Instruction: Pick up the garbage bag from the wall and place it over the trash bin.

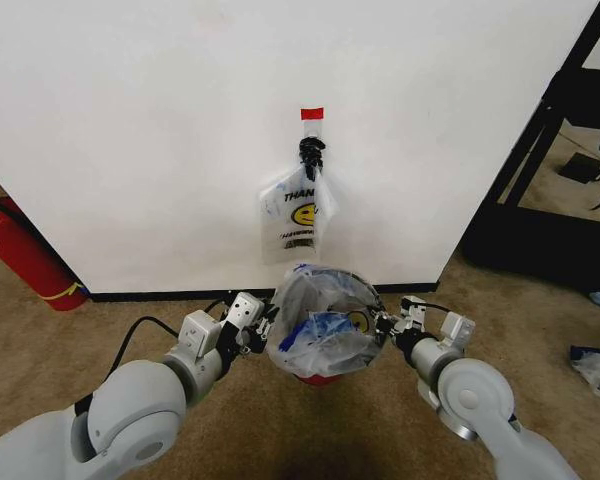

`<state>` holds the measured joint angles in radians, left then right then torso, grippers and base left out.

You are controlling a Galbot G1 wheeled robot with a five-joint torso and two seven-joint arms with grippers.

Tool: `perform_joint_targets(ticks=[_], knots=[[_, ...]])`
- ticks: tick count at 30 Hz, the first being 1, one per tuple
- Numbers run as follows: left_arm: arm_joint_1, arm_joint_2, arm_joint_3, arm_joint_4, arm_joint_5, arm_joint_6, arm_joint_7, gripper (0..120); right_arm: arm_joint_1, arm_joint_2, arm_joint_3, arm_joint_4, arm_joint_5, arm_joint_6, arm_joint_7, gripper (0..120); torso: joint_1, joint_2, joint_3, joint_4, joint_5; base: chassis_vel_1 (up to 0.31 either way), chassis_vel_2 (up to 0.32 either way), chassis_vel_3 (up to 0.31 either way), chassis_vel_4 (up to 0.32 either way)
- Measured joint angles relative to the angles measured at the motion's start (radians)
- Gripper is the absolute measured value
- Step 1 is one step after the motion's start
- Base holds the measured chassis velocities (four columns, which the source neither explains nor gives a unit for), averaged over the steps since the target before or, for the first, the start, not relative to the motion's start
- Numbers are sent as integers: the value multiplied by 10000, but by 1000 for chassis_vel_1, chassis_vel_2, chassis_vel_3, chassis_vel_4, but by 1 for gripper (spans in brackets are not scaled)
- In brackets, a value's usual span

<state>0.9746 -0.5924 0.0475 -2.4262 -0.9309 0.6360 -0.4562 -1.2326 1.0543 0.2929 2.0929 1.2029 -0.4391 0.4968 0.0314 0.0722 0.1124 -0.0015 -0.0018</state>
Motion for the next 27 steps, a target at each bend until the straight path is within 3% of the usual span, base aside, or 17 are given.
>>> perform_joint_targets(ticks=[11, 15, 19, 25, 27], knots=[[-198, -87, 255, 339, 342, 405, -201, 71, -2, -2, -8, -9, -40, 0, -33, 0, 0, 0, 0, 0, -1, 0, 0, 0, 0], [-209, -155, 335, 555, 389, 373, -153, 80, 1, -2, -16, 10, -26, 0, -33, 0, 0, 0, 0, 0, -1, 0, 0, 0, 0], [-219, -183, 350, 673, 381, 253, -53, 70, -25, -11, -16, 33, -22, 0, -36, 0, 0, 0, 0, -1, -1, 0, 0, 0, 0], [-207, -168, 359, 688, 317, 0, 101, 46, -26, -17, -8, 34, -21, 5, -39, 0, 0, 0, 0, 0, -1, 0, 0, 0, 0], [-207, -168, 359, 687, 312, -7, 103, 46, -25, -16, -8, 34, -21, 6, -39, 0, 0, 0, 0, 0, -1, 0, 0, 0, 0]])
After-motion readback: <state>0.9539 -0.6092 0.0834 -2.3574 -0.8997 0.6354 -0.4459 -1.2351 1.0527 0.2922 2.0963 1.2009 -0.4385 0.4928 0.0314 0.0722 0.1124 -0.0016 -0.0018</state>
